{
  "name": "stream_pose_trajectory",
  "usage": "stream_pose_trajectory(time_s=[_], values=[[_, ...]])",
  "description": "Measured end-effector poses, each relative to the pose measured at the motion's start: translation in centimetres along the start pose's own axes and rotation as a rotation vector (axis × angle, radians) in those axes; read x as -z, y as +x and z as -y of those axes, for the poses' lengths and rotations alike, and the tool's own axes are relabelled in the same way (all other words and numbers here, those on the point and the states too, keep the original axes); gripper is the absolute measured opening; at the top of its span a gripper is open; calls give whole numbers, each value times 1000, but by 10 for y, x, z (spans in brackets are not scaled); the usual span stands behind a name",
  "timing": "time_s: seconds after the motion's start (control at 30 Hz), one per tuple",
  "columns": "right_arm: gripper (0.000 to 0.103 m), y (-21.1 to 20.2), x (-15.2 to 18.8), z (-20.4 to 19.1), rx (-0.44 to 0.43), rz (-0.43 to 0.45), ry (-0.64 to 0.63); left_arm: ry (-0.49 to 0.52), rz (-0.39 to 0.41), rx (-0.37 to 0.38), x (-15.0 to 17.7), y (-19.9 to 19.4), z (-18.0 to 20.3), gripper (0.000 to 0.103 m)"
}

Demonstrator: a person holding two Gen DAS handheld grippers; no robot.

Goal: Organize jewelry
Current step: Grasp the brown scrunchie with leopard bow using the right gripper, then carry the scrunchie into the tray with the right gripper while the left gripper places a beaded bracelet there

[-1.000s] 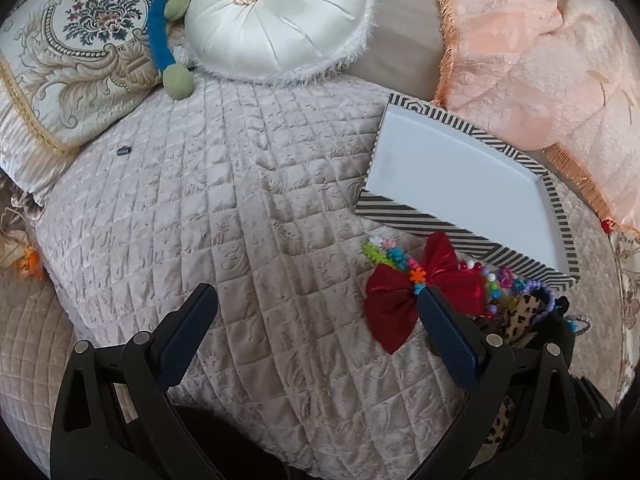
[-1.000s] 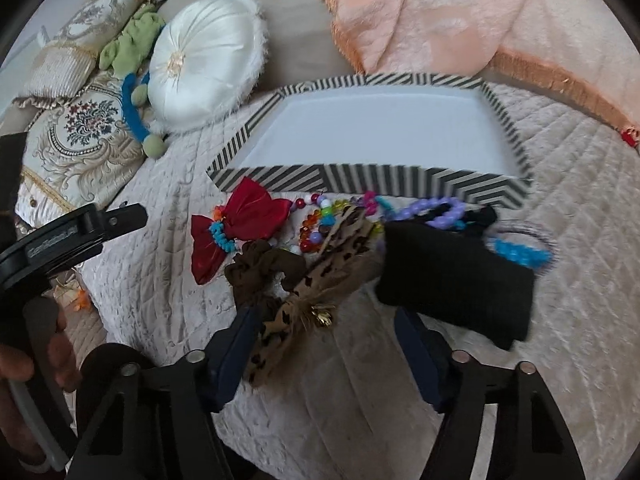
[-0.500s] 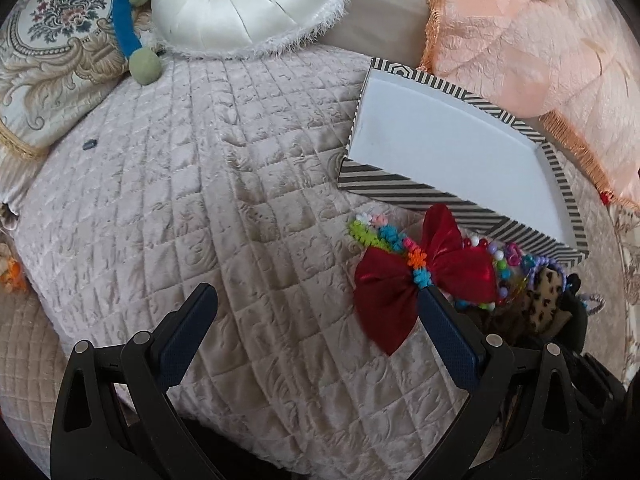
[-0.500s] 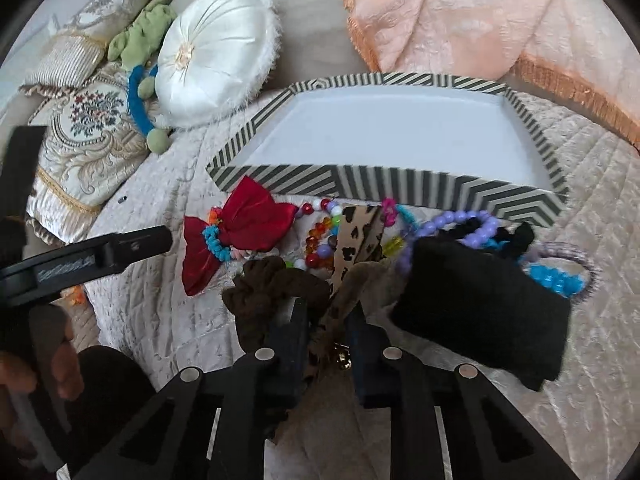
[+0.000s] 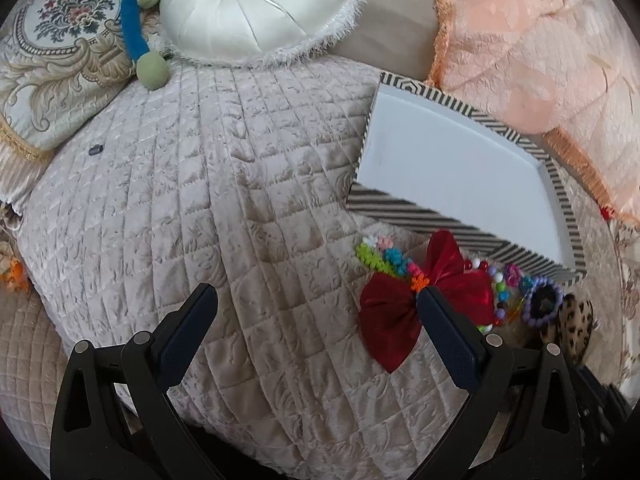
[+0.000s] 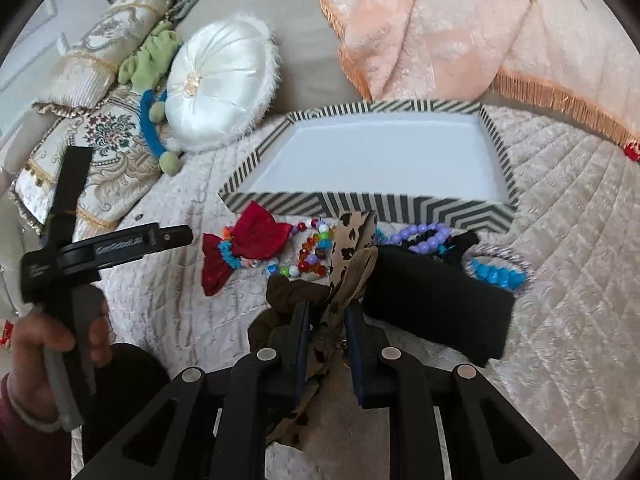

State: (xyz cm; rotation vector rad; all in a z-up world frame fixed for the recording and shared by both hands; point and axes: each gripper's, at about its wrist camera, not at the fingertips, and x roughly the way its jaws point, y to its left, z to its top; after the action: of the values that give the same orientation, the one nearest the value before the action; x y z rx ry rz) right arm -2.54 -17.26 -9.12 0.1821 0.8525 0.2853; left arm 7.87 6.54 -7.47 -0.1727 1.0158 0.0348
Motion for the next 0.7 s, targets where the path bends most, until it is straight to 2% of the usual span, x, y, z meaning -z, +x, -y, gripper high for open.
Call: stream_pose_trajectory(time_s=[0.3,0.5,0.57,0.7], values=[[15,-52,-7,20,41,98,16,42,9,24,-2,-5,19,100],[15,-68,-12,46,61,134,84,193,18,65,6,-12,67,94],[15,-65,-11,49,57,117,86,253,14,86,11,-13,86,91],[15,-49,-3,48,35,20,72,316,-12,153,18,-9,108,91]])
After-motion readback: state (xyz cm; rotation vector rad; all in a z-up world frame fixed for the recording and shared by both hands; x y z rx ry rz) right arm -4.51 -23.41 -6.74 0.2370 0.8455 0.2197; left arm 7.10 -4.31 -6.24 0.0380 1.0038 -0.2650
